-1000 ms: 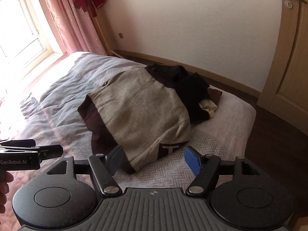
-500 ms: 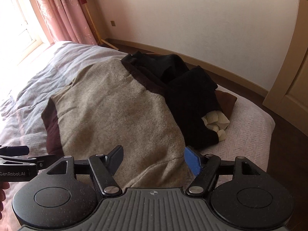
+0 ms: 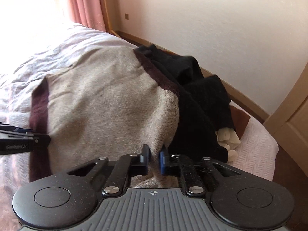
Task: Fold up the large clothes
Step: 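Grasp the sweater with the right gripper and lift it off the bed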
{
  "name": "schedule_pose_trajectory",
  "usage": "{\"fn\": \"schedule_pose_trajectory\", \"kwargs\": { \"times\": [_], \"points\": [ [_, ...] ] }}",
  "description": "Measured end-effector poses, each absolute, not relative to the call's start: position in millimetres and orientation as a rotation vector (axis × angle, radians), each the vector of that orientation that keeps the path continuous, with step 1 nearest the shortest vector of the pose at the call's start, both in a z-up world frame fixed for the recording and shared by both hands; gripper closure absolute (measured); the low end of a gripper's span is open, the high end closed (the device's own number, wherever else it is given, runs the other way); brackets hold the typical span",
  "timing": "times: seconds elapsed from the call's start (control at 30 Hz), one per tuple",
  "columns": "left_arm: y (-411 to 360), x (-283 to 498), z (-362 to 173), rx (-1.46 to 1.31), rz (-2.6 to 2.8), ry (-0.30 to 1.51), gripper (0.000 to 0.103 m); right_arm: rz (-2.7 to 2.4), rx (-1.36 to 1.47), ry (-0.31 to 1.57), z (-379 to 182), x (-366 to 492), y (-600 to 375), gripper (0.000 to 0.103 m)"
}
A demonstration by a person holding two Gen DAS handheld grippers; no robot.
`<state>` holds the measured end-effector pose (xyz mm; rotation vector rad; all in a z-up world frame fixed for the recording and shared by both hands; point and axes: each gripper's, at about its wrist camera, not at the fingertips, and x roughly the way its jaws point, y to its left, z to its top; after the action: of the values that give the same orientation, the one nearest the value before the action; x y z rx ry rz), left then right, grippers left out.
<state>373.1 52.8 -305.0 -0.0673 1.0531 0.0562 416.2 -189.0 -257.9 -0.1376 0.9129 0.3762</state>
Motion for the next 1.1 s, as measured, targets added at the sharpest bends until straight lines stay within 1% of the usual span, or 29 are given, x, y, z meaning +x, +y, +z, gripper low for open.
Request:
{"fn": "schedule_pose_trajectory", "kwargs": {
  "times": [0.03, 0.07, 0.4, 0.53, 0.63, 0.8, 0.83, 0.87, 0.97, 1.1],
  "points": [
    [56.9, 370.3, -300.6, -0.087, 0.059, 1.049, 0.097, 0.395, -0.15, 0.9, -248.7, 411.7, -186.8, 0.098],
    [61.4, 366.8, -295.1, -0.116, 0.062, 1.038, 0.102, 0.421, -0.154, 0.877, -238.7, 406.9, -184.6, 0.098],
    [91.0, 305.9, -204.9, -0.199, 0.092, 0.829, 0.103, 0.842, 0.126, 0.7, -122.7, 359.5, -137.6, 0.1],
    [114.2, 265.0, -171.3, -0.256, 0.161, 0.77, 0.103, 0.993, 0.144, 0.644, -81.9, 320.8, -100.4, 0.1],
    [137.9, 218.4, -146.0, -0.314, 0.252, 0.72, 0.103, 1.094, 0.129, 0.59, -52.6, 285.0, -69.3, 0.1],
    [185.6, 113.6, -109.1, -0.393, 0.435, 0.662, 0.102, 1.216, 0.185, 0.49, -1.1, 227.9, -13.7, 0.1],
    [193.4, 89.5, -101.9, -0.398, 0.478, 0.653, 0.102, 1.243, 0.207, 0.454, 14.1, 217.6, -3.2, 0.1],
    [200.3, 64.9, -94.8, -0.402, 0.52, 0.643, 0.102, 1.28, 0.247, 0.409, 31.8, 204.2, 4.9, 0.103],
    [219.2, -5.1, -74.7, -0.42, 0.624, 0.607, 0.102, 1.352, 0.308, 0.326, 89.2, 162.2, 35.6, 0.103],
    [231.8, -91.9, -50.7, -0.433, 0.73, 0.546, 0.101, 1.447, 0.389, 0.242, 140.9, 99.8, 64.2, 0.103]
  ]
}}
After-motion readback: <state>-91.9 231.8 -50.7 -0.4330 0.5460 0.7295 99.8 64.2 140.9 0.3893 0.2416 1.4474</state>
